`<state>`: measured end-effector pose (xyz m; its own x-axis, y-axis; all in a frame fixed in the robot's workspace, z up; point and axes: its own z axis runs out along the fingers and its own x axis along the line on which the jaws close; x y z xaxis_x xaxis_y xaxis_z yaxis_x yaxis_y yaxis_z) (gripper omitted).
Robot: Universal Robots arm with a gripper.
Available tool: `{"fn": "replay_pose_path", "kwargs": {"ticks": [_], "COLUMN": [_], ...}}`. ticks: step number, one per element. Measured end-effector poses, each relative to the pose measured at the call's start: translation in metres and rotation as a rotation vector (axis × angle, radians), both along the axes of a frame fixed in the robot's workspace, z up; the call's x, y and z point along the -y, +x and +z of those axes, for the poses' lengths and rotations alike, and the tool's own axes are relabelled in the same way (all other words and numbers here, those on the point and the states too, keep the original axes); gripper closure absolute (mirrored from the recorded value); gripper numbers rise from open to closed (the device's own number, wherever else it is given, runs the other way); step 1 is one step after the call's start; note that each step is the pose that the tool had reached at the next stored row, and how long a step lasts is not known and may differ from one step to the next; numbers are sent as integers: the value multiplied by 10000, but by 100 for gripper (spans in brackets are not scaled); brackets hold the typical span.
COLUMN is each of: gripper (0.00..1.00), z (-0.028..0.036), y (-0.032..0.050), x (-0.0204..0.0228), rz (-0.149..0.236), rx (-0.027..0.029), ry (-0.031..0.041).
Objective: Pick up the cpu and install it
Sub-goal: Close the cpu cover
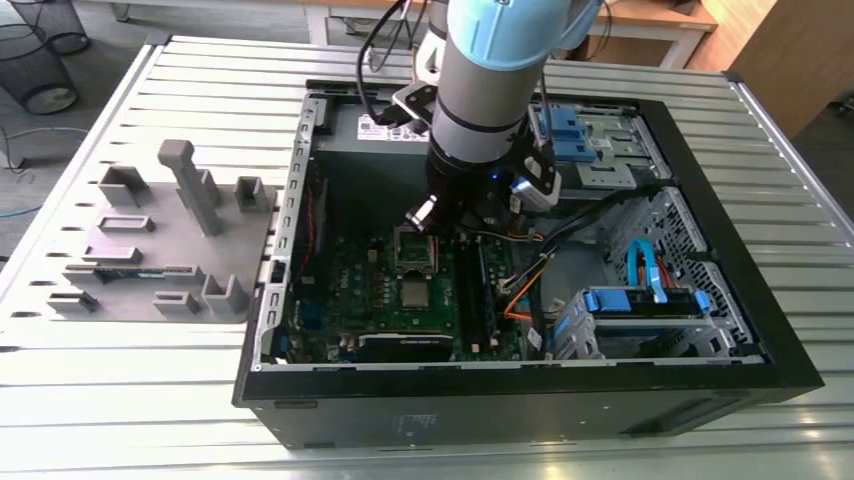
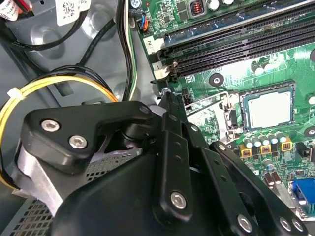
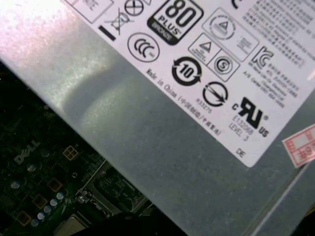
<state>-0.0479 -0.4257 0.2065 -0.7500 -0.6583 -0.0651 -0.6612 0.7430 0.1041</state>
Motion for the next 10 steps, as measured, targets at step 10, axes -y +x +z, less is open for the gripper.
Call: {"fn": "replay_pose_path", "kwargs": {"ticks": [10], "gripper": [89], "z": [13], "y": [91], "x": [0], "rz": [-5], "rx": [-12], "ry": [-1]}}
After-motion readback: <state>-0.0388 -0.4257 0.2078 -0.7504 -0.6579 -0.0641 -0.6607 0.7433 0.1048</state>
